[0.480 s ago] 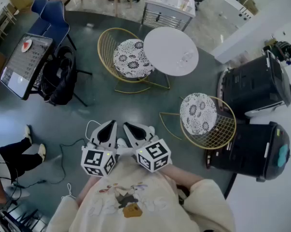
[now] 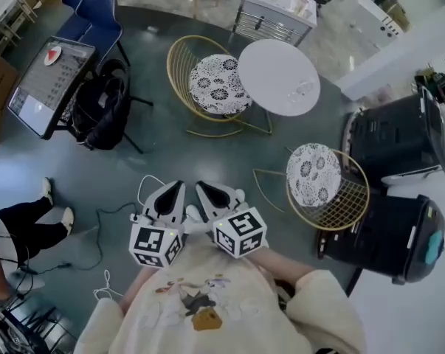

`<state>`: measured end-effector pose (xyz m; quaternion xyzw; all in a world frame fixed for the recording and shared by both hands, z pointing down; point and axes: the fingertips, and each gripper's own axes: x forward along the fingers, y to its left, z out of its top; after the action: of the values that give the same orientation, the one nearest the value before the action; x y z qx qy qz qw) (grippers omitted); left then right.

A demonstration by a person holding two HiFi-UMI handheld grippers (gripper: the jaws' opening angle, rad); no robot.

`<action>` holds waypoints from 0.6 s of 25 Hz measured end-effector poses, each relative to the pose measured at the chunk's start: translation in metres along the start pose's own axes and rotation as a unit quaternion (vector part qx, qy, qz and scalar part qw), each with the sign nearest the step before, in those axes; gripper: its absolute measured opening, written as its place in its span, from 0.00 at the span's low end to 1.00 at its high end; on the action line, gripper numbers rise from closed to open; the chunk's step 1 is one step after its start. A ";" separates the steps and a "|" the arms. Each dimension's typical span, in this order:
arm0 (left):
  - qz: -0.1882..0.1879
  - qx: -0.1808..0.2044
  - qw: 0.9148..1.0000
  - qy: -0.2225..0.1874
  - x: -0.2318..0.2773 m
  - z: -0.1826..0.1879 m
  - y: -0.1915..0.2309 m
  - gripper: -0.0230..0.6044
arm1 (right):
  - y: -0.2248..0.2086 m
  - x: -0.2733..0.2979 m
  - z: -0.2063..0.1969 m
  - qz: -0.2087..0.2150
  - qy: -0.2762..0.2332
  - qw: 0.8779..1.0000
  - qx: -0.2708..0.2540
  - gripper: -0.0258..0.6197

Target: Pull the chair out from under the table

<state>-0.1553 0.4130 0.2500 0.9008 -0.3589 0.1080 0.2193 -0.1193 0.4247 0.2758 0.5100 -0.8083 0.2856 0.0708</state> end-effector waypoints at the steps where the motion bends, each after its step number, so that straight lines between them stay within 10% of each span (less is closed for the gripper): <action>1: -0.003 -0.001 1.000 0.001 0.000 -0.003 -0.001 0.05 | 0.002 0.000 -0.002 0.004 0.001 1.000 0.002 0.05; 15: 0.010 -0.013 0.999 0.039 0.090 0.008 0.030 0.05 | -0.063 0.056 0.031 0.038 0.003 0.998 0.045 0.05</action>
<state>-0.1115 0.3360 0.2842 0.8894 -0.3605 0.1408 0.2434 -0.0857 0.3442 0.2971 0.4806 -0.8131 0.3261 0.0394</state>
